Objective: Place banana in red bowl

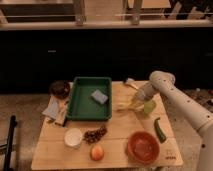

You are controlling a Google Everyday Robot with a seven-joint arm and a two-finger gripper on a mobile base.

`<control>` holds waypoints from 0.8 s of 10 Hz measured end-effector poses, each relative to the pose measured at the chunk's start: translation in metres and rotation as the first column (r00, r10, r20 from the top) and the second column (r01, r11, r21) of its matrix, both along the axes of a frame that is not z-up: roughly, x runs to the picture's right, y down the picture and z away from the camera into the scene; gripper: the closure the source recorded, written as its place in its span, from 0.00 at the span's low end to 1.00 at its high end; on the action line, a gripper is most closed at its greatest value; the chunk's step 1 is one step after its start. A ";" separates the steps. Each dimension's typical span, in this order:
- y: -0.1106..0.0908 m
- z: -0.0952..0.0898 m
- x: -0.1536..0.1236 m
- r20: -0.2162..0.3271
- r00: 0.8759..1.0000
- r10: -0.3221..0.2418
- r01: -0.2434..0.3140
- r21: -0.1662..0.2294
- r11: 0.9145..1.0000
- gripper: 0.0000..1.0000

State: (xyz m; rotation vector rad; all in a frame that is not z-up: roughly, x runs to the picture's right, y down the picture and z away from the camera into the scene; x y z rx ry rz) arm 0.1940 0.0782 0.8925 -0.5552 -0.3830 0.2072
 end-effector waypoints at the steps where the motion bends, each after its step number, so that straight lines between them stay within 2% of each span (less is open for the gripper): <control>1: -0.002 -0.001 0.000 0.001 1.000 -0.004 0.004 0.003 1.000 0.98; 8: -0.020 -0.021 0.012 0.003 0.999 -0.032 0.032 0.026 0.999 0.98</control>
